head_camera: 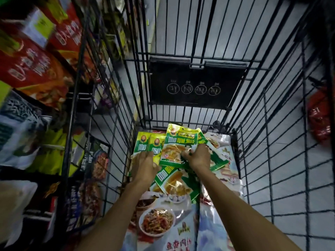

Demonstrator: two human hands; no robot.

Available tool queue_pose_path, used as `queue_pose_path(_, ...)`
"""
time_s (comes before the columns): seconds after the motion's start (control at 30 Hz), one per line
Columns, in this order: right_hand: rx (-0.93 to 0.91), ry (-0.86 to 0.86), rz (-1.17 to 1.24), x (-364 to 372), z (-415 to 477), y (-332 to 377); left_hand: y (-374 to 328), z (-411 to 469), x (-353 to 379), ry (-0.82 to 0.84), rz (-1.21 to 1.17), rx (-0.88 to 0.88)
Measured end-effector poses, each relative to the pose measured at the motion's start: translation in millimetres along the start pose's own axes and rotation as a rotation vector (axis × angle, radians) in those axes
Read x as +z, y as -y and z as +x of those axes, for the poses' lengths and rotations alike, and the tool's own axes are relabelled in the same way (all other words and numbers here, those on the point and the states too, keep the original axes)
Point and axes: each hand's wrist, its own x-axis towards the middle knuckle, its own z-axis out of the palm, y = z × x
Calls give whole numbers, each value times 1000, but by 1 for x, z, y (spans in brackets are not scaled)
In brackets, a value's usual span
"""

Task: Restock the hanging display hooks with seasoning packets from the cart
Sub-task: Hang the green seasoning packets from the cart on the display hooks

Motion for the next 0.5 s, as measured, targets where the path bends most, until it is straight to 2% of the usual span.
queue_pose_path(0.13,43,9,41,9,0,3,-5,6,-3,16,102,25)
queue_pose_path(0.27,63,-36,38,11,1,2,-9,8,-1,82,82,23)
queue_pose_path(0.5,129,-49,-146,4,8,2,5,5,4,-24,25,-20)
